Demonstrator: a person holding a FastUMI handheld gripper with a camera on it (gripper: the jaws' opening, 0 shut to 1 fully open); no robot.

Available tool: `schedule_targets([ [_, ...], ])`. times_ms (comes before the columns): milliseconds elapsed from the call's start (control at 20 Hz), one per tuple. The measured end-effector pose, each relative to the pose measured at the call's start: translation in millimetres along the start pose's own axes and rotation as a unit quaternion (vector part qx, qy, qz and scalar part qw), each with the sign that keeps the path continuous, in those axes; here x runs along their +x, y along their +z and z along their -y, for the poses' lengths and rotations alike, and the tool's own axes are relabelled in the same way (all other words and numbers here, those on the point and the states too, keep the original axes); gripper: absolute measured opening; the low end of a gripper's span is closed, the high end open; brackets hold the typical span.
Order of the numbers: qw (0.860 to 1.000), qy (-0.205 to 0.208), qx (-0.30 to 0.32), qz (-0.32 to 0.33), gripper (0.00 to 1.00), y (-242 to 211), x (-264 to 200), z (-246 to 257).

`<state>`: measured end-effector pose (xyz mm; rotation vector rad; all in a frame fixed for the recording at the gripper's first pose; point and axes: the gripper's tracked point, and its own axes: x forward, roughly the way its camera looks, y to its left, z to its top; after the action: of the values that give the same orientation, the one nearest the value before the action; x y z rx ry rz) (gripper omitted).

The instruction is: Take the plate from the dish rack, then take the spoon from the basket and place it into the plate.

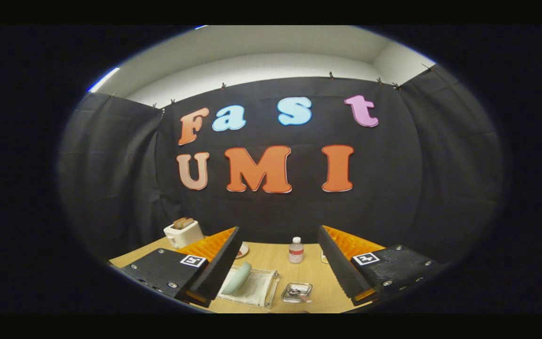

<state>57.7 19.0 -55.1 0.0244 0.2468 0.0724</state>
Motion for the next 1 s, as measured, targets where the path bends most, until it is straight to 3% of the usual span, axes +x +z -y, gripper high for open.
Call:
schedule_targets([
  [300,0.992,0.039,-0.004,-0.123,0.97,-51,35,-23],
  [550,0.975,0.079,0.008,-0.206,0.97,-84,56,-50],
  [1000,0.914,0.084,-0.003,-0.396,0.93,-164,83,-75],
])
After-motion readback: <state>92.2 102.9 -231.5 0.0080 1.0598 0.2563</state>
